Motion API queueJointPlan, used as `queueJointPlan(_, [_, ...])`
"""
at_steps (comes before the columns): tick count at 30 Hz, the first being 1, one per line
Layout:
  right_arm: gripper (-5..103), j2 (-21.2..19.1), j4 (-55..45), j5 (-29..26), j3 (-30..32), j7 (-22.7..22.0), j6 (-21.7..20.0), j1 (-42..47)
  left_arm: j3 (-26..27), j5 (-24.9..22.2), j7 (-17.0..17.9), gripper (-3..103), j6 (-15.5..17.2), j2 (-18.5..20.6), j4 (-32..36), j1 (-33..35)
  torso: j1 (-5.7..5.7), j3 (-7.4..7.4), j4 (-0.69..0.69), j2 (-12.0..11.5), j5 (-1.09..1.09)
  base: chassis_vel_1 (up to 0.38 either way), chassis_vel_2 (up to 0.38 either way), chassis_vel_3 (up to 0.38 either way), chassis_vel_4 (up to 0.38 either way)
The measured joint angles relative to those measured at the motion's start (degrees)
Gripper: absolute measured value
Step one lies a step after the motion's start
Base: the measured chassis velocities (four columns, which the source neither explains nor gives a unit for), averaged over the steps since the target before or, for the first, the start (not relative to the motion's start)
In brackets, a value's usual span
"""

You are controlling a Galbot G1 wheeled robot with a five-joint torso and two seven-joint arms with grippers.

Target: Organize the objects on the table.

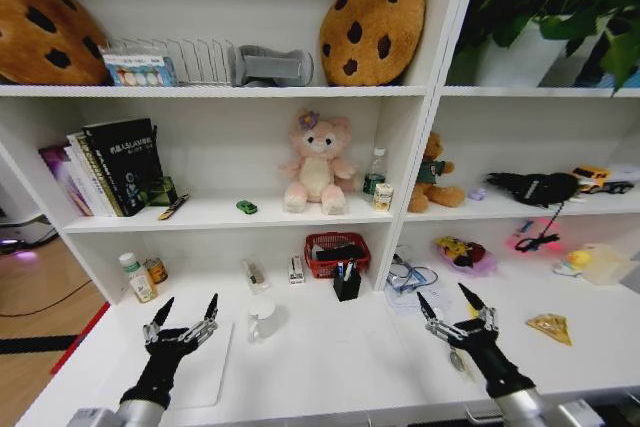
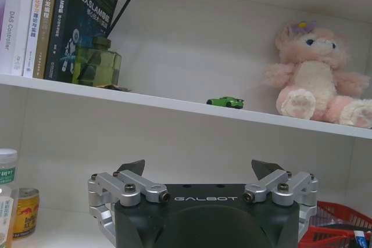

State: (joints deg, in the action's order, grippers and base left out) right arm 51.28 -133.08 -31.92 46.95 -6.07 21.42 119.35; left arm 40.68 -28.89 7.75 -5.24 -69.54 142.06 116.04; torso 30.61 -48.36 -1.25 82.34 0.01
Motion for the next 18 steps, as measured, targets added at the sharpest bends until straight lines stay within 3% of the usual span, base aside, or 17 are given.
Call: queueJointPlan(18, [100, 1.9, 2.2, 3.3, -0.8, -0.2, 1.1, -1.5, 0.0, 0.0, 0.0, 100, 0.0, 0.0, 0.0, 0.0, 0.0, 0.01, 0.02, 0.0, -0.01, 0.0, 0.0, 0.0, 0.0])
